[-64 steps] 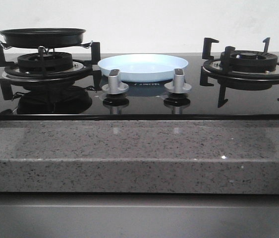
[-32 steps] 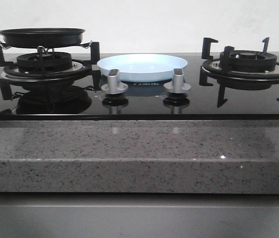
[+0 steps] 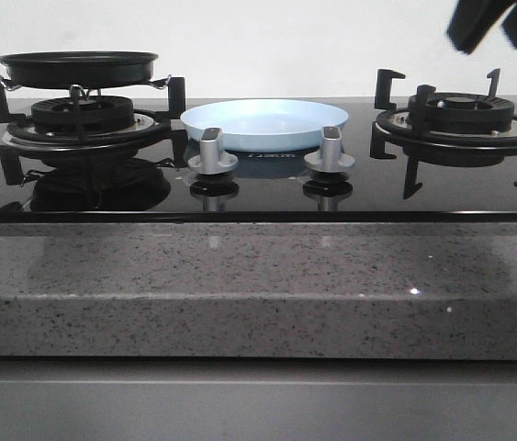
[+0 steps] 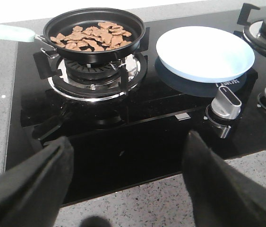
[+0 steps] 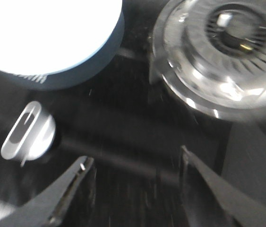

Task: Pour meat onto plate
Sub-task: 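Lower the right gripper to the rim of the light blue plate, then grasp the plate rim with the right gripper and lift it over the stove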

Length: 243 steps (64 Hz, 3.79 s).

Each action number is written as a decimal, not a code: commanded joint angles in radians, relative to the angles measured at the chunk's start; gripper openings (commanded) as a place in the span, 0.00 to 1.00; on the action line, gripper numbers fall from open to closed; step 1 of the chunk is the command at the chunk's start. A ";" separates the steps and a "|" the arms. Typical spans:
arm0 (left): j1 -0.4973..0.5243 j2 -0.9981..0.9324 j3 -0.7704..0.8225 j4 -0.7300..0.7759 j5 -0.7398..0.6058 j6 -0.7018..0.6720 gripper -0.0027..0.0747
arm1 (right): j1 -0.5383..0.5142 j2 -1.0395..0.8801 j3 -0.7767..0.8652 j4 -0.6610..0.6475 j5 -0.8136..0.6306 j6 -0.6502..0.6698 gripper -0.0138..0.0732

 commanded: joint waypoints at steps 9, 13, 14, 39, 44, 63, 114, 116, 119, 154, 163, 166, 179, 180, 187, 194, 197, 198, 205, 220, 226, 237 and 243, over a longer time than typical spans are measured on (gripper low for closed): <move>-0.009 0.005 -0.028 0.006 -0.075 0.000 0.67 | -0.044 0.187 -0.282 0.202 0.101 -0.153 0.64; -0.009 0.009 -0.027 0.006 -0.071 0.000 0.67 | -0.044 0.239 -0.342 0.226 0.120 -0.171 0.64; -0.009 0.009 -0.027 0.006 -0.071 0.000 0.67 | -0.044 0.251 -0.357 0.226 0.122 -0.171 0.64; -0.009 0.026 -0.027 0.006 -0.073 0.000 0.67 | -0.044 0.557 -0.738 0.226 0.241 -0.171 0.63; -0.009 0.026 -0.027 0.006 -0.075 0.000 0.67 | -0.043 0.606 -0.799 0.230 0.266 -0.171 0.63; -0.009 0.026 -0.027 0.000 -0.075 0.000 0.67 | -0.043 0.728 -0.931 0.270 0.330 -0.171 0.61; -0.009 0.026 -0.027 0.015 -0.075 0.000 0.67 | -0.043 0.705 -0.938 0.247 0.334 -0.165 0.09; -0.009 0.026 -0.027 0.015 -0.075 0.000 0.67 | -0.043 0.691 -0.938 0.247 0.325 -0.160 0.09; -0.009 0.026 -0.027 0.015 -0.075 0.000 0.67 | -0.043 0.667 -0.938 0.248 0.311 -0.156 0.09; -0.009 0.026 -0.027 0.041 -0.075 0.000 0.67 | -0.040 0.254 -0.506 0.437 0.181 -0.274 0.09; -0.009 0.026 -0.027 0.041 -0.077 0.000 0.67 | -0.030 0.153 -0.317 0.474 0.116 -0.331 0.09; -0.009 0.026 -0.027 0.041 -0.077 0.000 0.67 | -0.023 0.135 -0.279 0.474 0.097 -0.341 0.09; -0.009 0.026 -0.027 0.041 -0.079 0.000 0.67 | 0.013 0.103 -0.135 0.474 0.037 -0.348 0.09; -0.009 0.026 -0.027 0.041 -0.079 0.000 0.67 | 0.016 0.105 -0.128 0.474 0.028 -0.348 0.09; -0.009 0.026 -0.027 0.041 -0.079 0.000 0.67 | 0.027 0.107 -0.084 0.471 -0.026 -0.348 0.09; -0.009 0.026 -0.027 0.041 -0.079 0.000 0.67 | 0.027 0.110 -0.073 0.449 -0.051 -0.348 0.09; -0.009 0.026 -0.027 0.041 -0.079 0.000 0.67 | 0.027 0.113 -0.073 0.428 -0.057 -0.348 0.09; -0.009 0.026 -0.027 0.041 -0.079 0.000 0.67 | 0.027 0.116 -0.073 0.423 -0.058 -0.348 0.09; -0.009 0.026 -0.027 0.041 -0.079 0.000 0.67 | 0.027 0.130 -0.073 0.399 -0.064 -0.348 0.09; -0.009 0.026 -0.027 0.041 -0.079 0.000 0.67 | 0.027 0.161 -0.073 0.399 -0.077 -0.348 0.09; -0.009 0.026 -0.027 0.041 -0.077 0.000 0.67 | 0.027 0.173 -0.073 0.399 -0.077 -0.348 0.09; -0.009 0.026 -0.027 0.041 -0.075 0.000 0.67 | 0.027 0.173 -0.073 0.399 -0.070 -0.348 0.09; -0.009 0.026 -0.027 0.043 -0.077 0.000 0.67 | 0.027 0.173 -0.073 0.399 -0.070 -0.348 0.09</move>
